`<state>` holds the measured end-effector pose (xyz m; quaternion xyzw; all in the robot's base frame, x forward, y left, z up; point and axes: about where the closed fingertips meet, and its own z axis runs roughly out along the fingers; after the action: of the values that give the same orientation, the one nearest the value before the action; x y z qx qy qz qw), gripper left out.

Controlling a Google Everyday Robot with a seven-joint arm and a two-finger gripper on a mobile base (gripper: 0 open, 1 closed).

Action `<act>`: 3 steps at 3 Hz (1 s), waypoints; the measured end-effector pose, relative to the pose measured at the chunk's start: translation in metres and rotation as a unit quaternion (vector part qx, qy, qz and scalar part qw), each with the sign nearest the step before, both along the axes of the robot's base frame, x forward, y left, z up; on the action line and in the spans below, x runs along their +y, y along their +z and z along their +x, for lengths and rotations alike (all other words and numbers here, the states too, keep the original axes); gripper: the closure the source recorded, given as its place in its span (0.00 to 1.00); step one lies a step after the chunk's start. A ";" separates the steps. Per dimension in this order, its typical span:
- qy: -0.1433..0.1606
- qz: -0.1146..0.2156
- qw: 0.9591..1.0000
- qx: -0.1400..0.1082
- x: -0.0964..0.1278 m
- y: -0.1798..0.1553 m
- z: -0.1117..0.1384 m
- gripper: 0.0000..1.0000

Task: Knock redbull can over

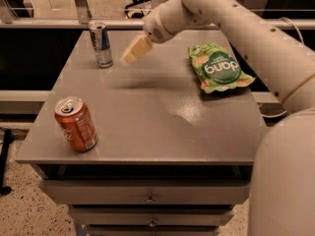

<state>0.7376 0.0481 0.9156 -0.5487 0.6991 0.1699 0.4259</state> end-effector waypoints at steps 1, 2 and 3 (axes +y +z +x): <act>0.008 0.073 0.997 0.023 0.050 0.001 0.027 0.00; 0.011 0.107 0.993 0.043 0.070 -0.004 0.031 0.00; 0.014 0.135 0.988 0.071 0.088 -0.017 0.028 0.00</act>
Offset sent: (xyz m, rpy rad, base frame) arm 0.0387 0.0905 -0.0060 0.3010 0.1293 0.0243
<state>0.7652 0.1360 0.8990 -0.4826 0.6901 0.3072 0.4433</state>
